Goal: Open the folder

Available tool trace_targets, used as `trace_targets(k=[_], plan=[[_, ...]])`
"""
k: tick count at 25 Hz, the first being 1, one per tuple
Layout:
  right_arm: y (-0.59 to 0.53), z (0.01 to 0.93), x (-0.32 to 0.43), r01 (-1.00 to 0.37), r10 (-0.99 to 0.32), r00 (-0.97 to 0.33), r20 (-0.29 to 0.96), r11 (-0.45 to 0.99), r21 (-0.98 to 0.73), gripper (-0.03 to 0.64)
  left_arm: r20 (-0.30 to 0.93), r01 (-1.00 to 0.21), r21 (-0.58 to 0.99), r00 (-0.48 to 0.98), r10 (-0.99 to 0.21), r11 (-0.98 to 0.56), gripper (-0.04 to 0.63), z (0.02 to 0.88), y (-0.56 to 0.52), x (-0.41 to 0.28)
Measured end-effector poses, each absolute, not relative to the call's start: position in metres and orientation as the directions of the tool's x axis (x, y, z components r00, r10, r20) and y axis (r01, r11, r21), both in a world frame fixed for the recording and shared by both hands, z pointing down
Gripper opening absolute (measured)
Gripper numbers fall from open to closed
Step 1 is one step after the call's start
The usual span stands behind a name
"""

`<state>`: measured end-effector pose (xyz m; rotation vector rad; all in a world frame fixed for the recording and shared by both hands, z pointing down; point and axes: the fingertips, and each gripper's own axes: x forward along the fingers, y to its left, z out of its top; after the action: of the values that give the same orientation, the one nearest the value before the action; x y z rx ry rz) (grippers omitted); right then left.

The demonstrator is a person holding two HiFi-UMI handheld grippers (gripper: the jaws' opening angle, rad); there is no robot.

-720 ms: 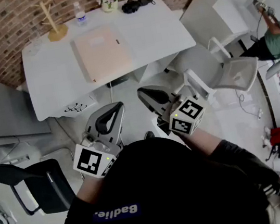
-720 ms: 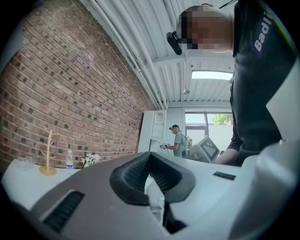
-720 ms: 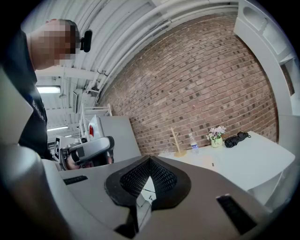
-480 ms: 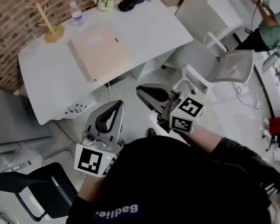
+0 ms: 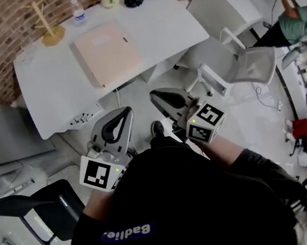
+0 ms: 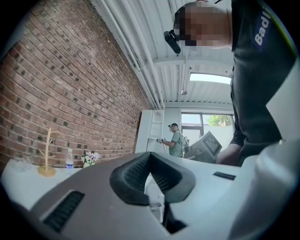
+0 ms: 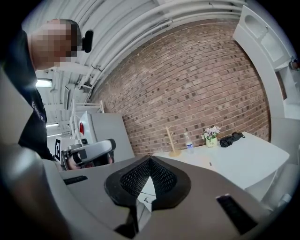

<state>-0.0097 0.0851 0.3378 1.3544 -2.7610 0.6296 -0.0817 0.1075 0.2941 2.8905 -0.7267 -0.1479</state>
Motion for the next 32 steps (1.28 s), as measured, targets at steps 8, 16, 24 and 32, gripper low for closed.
trace_targets(k=[8,16,24,32], plan=[[0.031,0.356,0.033,-0.729,-0.73,-0.663,0.165,0.581,-0.362,0.028,-0.002,-0.543,0.156,0.835,-0.55,-0.825,-0.002,0.309,0.065,-0.043],[-0.033,0.403,0.104,-0.683,-0.68,-0.712,0.176,0.614,-0.395,0.028,0.135,-0.653,0.073,0.755,-0.642,-0.753,-0.002,0.343,0.014,0.017],[-0.081,0.465,0.129,-0.682,-0.647,-0.721,0.248,0.601,-0.417,0.028,0.217,-0.703,-0.016,0.691,-0.689,-0.711,-0.002,0.392,-0.033,0.048],[-0.119,0.528,0.129,-0.708,-0.633,-0.7,0.331,0.552,-0.441,0.028,0.339,-0.685,-0.162,0.637,-0.692,-0.71,-0.002,0.468,-0.066,0.06]])
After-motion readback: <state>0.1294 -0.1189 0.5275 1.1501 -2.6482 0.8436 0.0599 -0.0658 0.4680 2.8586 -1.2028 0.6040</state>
